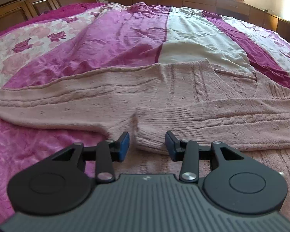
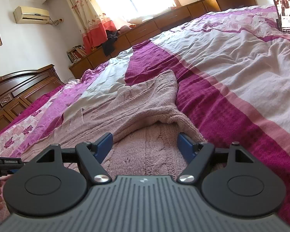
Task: Fold small clothes
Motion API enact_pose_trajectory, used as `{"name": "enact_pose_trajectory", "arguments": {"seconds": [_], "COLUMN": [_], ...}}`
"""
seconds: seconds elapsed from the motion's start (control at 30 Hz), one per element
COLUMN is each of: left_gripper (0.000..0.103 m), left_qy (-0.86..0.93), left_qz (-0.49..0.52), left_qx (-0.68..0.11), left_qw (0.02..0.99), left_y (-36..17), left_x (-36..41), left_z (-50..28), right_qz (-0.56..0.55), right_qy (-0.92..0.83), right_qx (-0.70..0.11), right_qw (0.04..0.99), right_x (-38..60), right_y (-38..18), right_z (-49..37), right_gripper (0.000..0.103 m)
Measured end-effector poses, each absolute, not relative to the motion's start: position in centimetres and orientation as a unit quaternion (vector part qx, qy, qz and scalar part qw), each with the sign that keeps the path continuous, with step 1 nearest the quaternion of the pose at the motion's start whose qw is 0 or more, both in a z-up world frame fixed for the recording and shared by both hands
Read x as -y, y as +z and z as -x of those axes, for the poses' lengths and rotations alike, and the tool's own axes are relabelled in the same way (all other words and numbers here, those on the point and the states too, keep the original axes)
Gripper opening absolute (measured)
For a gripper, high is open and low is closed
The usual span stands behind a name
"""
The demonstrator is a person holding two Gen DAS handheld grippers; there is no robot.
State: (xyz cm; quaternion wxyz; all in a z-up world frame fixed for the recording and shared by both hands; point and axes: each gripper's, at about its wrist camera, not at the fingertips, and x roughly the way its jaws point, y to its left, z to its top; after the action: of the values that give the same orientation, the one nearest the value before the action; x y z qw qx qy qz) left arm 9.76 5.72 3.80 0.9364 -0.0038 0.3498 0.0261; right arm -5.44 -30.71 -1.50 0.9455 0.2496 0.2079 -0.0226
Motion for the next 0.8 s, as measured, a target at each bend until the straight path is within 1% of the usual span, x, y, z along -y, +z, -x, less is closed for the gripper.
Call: {"name": "enact_pose_trajectory", "arguments": {"seconds": [0.4,0.6,0.8], "left_gripper": [0.043,0.043,0.043], "left_qy": [0.041,0.066,0.107], "left_qz": [-0.007,-0.006,-0.008], "left_qx": [-0.343,-0.332,-0.329], "left_qw": [0.939,0.941,0.938], "left_y": [5.8,8.0,9.4], "left_x": [-7.9,-10.9,-14.9], "left_z": [-8.7,-8.4,-8.7], "right_qz": [-0.248,-0.258,-0.242], "right_qy": [-0.029,-0.021,0.007], "right_qx": [-0.213,-0.215,-0.217], "right_qw": [0.945,0.942,0.946], "right_x": [30.5,29.6,27.5], "right_y": [-1.2,0.6,3.1], "right_z": [5.3,5.8,6.3], "right_gripper": [0.08,0.08,0.08]}}
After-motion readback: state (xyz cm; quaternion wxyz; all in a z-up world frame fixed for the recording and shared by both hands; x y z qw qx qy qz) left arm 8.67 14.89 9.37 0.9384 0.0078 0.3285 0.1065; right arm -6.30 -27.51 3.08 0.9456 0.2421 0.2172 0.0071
